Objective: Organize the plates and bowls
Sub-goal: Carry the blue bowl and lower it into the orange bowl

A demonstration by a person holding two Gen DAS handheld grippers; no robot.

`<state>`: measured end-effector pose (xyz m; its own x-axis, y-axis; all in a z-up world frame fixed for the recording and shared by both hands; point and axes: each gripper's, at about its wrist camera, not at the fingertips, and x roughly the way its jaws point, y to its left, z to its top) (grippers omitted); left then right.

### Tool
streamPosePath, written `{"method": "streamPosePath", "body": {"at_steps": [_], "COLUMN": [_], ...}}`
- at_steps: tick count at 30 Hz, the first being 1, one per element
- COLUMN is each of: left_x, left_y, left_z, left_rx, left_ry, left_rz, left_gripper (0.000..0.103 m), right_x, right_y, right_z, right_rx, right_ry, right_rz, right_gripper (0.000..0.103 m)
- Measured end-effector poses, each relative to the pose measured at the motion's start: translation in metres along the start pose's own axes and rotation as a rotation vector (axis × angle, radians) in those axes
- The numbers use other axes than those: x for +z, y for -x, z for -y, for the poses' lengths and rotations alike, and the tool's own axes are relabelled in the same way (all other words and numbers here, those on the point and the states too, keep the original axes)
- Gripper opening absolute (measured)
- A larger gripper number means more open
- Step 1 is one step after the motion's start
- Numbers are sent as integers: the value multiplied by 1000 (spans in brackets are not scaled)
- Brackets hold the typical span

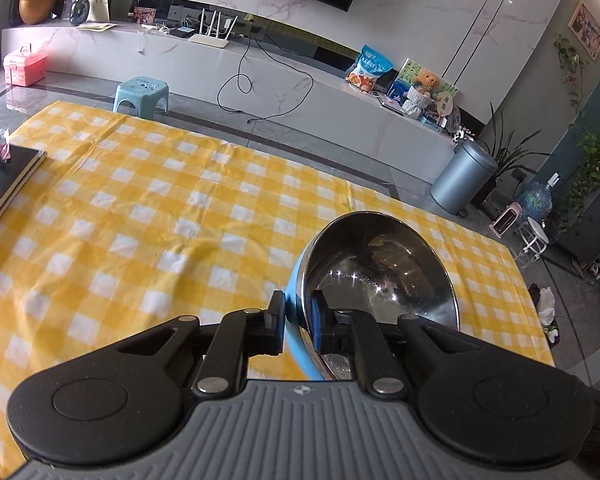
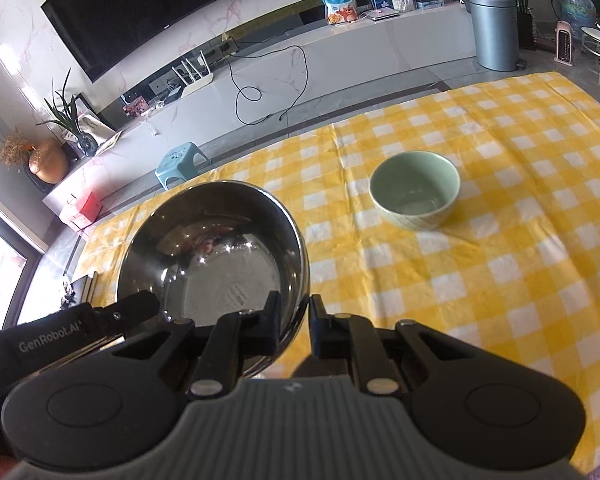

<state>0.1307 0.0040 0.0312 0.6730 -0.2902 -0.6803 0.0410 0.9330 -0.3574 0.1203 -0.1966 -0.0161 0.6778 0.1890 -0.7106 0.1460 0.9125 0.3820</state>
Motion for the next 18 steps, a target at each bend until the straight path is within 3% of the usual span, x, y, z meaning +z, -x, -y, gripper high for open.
{"method": "streamPosePath", "body": {"at_steps": [8, 18], "left_x": [-33, -64], "left_y": [18, 13], "left_z": [13, 31], "left_rx": [-49, -86], "left_ry": [0, -31], "left_rz": [-11, -80], "left_gripper": [14, 16], "right_x": [-29, -40], "right_y": [39, 55], "right_z": [23, 56], "right_rx": [-21, -68], "right_ry": [-31, -72], "right_rz": [22, 25], "right_gripper": [12, 9]}}
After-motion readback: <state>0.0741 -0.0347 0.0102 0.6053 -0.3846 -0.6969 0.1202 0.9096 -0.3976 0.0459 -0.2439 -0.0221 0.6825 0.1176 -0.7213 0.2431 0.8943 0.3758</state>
